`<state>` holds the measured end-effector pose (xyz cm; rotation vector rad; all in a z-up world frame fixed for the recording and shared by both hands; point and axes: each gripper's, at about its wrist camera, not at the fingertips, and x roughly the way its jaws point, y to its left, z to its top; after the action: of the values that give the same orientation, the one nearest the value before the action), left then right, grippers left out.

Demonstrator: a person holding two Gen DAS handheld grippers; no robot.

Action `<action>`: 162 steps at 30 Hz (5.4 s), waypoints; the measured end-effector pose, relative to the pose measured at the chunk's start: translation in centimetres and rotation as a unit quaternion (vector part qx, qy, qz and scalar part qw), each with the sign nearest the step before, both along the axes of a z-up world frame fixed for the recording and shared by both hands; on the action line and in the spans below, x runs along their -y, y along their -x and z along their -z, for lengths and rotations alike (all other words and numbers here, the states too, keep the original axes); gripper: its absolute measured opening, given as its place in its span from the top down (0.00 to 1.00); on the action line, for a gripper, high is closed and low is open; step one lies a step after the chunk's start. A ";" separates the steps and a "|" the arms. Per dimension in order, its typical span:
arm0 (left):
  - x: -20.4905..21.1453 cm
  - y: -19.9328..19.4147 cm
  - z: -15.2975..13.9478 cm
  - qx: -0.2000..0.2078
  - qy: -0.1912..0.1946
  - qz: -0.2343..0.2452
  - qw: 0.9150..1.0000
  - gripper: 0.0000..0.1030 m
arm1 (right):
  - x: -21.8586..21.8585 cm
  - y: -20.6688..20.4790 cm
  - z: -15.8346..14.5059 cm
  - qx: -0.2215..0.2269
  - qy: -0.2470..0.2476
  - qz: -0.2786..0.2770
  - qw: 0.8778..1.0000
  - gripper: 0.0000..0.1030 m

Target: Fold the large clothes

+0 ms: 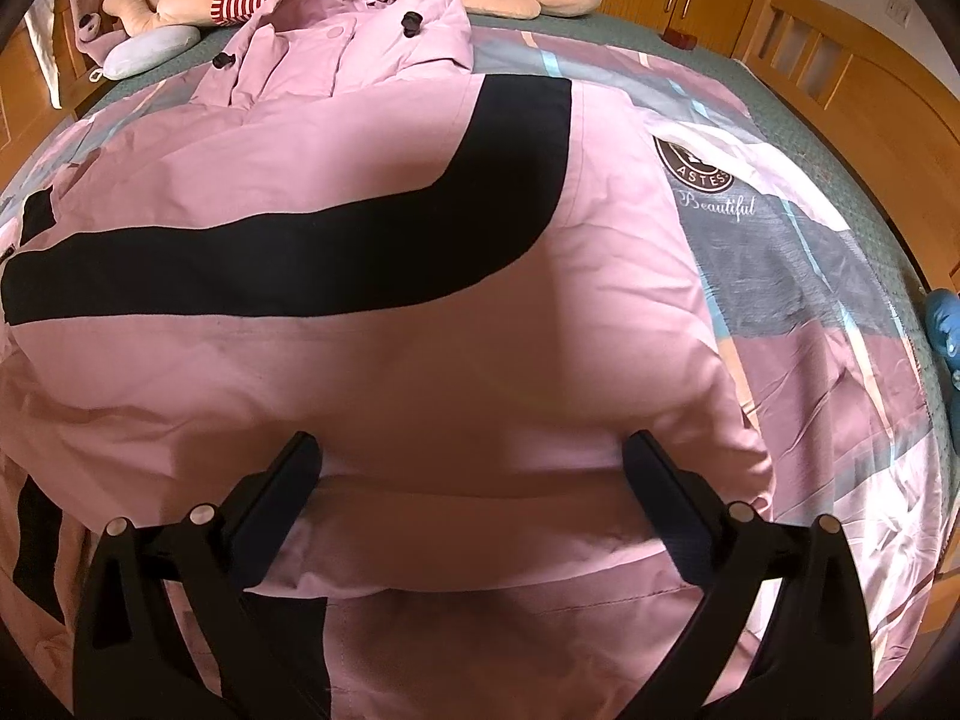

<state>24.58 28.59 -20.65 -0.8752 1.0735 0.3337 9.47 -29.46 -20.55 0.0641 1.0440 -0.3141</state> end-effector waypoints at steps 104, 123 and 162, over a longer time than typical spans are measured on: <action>38.9 12.1 -7.4 0.201 -0.099 0.610 0.760 0.17 | -1.5 1.6 -5.8 0.142 -0.494 -0.133 0.848 0.27; 32.4 8.8 -9.2 0.171 -0.140 0.468 0.856 0.12 | 7.9 1.1 -4.7 0.173 -0.339 0.080 0.921 0.12; 22.2 1.4 -3.8 0.060 0.082 0.349 0.932 0.07 | 3.9 0.7 -4.2 0.092 -0.255 0.028 0.962 0.20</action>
<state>23.18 6.39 -16.81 -0.5969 1.2342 -0.4050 8.78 -33.35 -16.36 0.5782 0.9160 -0.0813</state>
